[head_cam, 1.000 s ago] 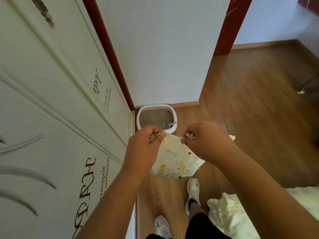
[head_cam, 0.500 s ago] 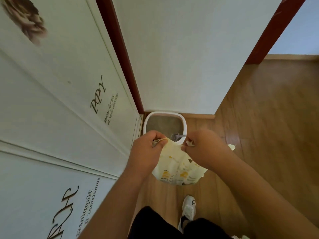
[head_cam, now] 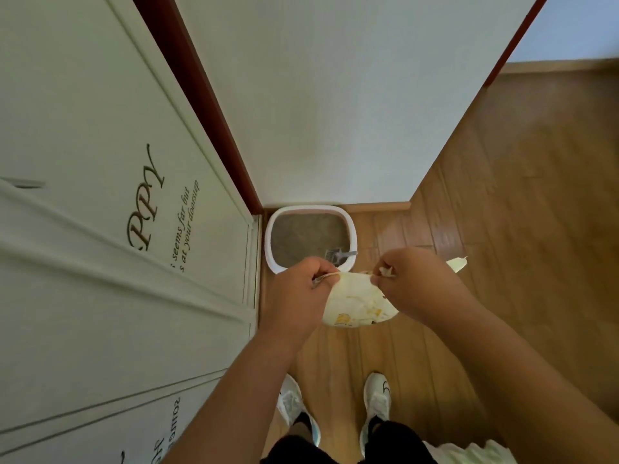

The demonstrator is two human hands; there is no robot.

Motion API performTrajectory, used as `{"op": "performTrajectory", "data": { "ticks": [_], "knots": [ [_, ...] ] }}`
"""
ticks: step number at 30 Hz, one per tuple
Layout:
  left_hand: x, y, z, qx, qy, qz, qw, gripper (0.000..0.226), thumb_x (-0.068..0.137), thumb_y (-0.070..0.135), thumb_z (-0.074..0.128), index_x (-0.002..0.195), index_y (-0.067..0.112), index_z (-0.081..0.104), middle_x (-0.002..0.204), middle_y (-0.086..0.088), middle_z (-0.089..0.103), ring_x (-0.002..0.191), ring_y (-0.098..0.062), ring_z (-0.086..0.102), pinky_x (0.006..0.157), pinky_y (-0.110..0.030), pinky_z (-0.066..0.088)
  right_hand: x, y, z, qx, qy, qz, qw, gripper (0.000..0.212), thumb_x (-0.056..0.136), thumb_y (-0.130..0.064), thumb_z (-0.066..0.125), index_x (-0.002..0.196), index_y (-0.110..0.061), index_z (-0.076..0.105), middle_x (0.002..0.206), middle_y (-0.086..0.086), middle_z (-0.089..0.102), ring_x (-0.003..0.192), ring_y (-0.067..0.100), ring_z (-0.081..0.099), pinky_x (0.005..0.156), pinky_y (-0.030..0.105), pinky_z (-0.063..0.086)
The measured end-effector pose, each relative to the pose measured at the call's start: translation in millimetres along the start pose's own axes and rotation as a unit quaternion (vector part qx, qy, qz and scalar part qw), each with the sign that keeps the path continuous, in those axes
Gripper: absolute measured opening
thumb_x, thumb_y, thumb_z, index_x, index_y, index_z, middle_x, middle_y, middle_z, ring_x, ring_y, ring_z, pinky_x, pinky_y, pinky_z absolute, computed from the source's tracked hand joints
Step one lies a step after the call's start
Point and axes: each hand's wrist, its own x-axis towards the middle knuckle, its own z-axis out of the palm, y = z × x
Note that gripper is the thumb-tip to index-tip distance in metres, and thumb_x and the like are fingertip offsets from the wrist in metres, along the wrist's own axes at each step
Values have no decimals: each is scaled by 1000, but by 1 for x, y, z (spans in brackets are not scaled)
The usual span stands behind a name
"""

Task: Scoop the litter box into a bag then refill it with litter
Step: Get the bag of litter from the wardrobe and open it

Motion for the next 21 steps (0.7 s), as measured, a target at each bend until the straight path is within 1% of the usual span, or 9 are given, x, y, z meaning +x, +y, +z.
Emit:
{"op": "performTrajectory", "data": {
  "ticks": [2, 5, 8, 9, 11, 13, 15, 18, 21],
  "knots": [
    [12, -14, 7, 4, -4, 3, 1000, 10, 96, 32, 68, 103, 32, 75, 101, 16, 73, 96, -7, 66, 79, -31, 63, 15, 4, 13, 1, 0, 4, 1000, 14, 96, -27, 64, 104, -21, 73, 93, -3, 71, 76, 10, 65, 66, 24, 57],
    [26, -37, 20, -6, 4, -8, 1000, 8, 95, 28, 71, 101, 32, 76, 99, 16, 74, 96, -6, 67, 82, -25, 60, 39, 15, 38, -18, -15, 13, 1000, 17, 97, -26, 60, 98, -16, 74, 87, 0, 72, 76, 13, 67, 70, 30, 59],
    [38, -61, 38, 2, 14, -24, 1000, 7, 95, 28, 72, 100, 32, 77, 96, 17, 74, 94, -4, 68, 81, -22, 59, 65, 28, 64, -18, -35, 8, 999, 16, 96, -27, 61, 101, -19, 74, 86, -4, 71, 76, 11, 66, 70, 28, 59],
    [42, -69, 44, 4, 17, -33, 999, 7, 95, 28, 72, 99, 31, 77, 96, 18, 74, 93, -3, 68, 81, -22, 59, 74, 33, 74, -14, -39, 5, 999, 16, 96, -28, 61, 102, -22, 74, 86, -6, 70, 75, 10, 65, 69, 27, 58],
    [51, -86, 62, 8, 15, -50, 999, 7, 95, 28, 72, 99, 30, 77, 96, 17, 74, 92, -3, 68, 81, -23, 58, 88, 47, 94, 6, -47, 9, 999, 17, 95, -29, 61, 105, -25, 73, 86, -9, 66, 73, 8, 62, 59, 22, 51],
    [55, -103, 78, -1, 13, -78, 997, 7, 95, 25, 72, 97, 31, 76, 96, 16, 74, 92, -2, 67, 81, -21, 56, 99, 60, 118, 21, -65, 10, 998, 20, 95, -28, 62, 113, -27, 70, 91, -10, 63, 75, 8, 60, 50, 18, 40],
    [60, -118, 94, -11, 7, -106, 994, 10, 96, 24, 71, 94, 34, 73, 95, 17, 73, 93, -2, 67, 81, -18, 54, 113, 75, 139, 32, -86, 13, 996, 27, 96, -27, 61, 122, -27, 66, 104, -7, 64, 81, 10, 59, 48, 15, 36],
    [73, -145, 119, -7, -1, -133, 991, 8, 97, 23, 70, 98, 30, 74, 97, 14, 73, 94, -3, 66, 80, -17, 53, 135, 96, 171, 38, -107, 14, 993, 34, 98, -26, 59, 133, -27, 61, 121, -4, 64, 86, 11, 56, 49, 14, 35],
    [90, -176, 144, 5, -11, -152, 988, 9, 98, 22, 69, 97, 30, 72, 93, 17, 68, 91, 0, 63, 71, -8, 46, 160, 114, 202, 28, -131, 5, 991, 37, 99, -25, 56, 136, -25, 58, 122, -3, 64, 86, 11, 57, 51, 15, 37]
  ]
}}
